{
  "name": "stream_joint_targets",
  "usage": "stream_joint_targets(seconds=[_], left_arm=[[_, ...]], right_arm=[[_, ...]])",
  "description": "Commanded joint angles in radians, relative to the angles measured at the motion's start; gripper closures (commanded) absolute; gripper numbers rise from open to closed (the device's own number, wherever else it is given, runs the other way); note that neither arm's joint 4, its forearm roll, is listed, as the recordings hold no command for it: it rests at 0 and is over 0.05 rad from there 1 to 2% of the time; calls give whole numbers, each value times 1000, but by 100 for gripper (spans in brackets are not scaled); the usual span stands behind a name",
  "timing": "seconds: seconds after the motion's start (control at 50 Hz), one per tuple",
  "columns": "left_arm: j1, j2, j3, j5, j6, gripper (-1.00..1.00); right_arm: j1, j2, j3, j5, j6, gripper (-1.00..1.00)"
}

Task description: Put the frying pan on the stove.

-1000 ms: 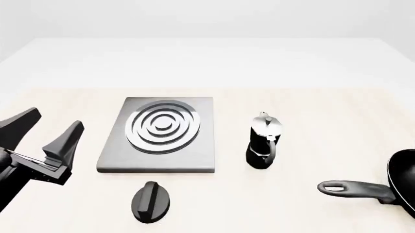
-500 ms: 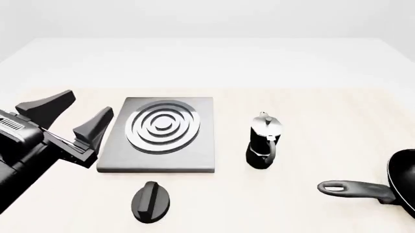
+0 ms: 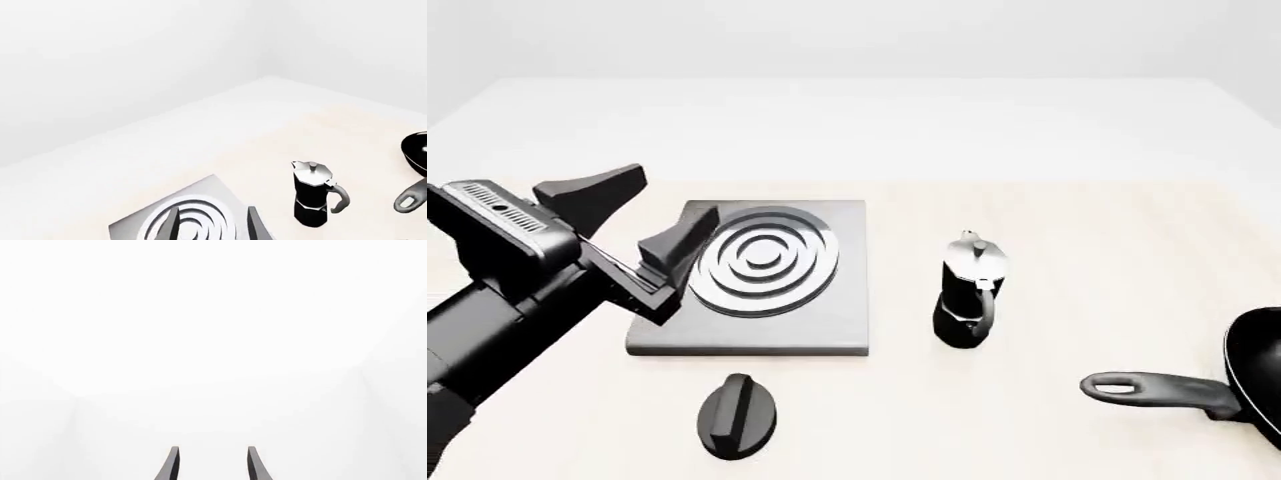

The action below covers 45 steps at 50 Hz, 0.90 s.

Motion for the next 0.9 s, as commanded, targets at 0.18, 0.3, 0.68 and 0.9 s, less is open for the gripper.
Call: stream_joint_targets(seconds=[0.18, 0.3, 0.68, 0.9], left_arm=[[-188, 191, -165, -4, 16, -100], [-200, 197, -172, -2, 17, -100], [-268, 250, -227, 14, 27, -100], [-317, 312, -274, 16, 23, -100]], right_arm=[[-17, 0, -6, -5, 18, -100], [-17, 0, -5, -5, 19, -100], [-16, 0, -15, 2, 19, -100], [-14, 0, -14, 1, 18, -100]])
